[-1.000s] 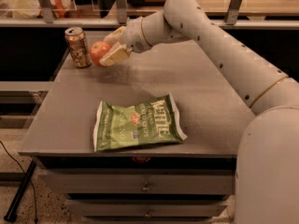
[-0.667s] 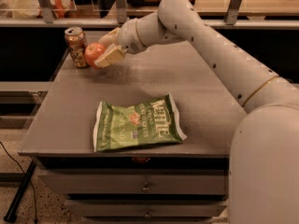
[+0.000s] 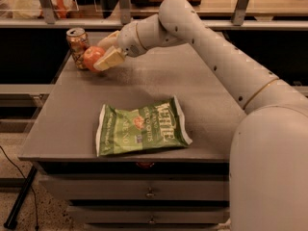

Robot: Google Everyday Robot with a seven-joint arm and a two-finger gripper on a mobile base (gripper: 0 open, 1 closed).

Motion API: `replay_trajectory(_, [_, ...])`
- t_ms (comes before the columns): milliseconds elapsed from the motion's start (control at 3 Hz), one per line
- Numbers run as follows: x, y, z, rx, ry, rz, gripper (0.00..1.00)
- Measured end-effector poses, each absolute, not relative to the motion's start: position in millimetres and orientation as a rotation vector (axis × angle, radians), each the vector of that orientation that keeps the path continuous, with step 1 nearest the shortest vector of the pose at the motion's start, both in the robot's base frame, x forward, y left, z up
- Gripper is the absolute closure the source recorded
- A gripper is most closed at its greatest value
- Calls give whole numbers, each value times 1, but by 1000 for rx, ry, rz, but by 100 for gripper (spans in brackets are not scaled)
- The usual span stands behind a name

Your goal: Move apple near orange can

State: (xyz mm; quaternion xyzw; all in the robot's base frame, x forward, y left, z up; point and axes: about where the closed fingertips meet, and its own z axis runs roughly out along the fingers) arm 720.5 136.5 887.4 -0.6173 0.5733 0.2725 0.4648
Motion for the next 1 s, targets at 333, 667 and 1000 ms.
replay_trajectory(333, [719, 140, 885, -1517, 1407, 684, 35])
replay_trajectory(667, [718, 141, 883, -1517, 1406, 697, 11])
replay_trajectory(1000, [714, 142, 877, -1508, 1420, 714, 0])
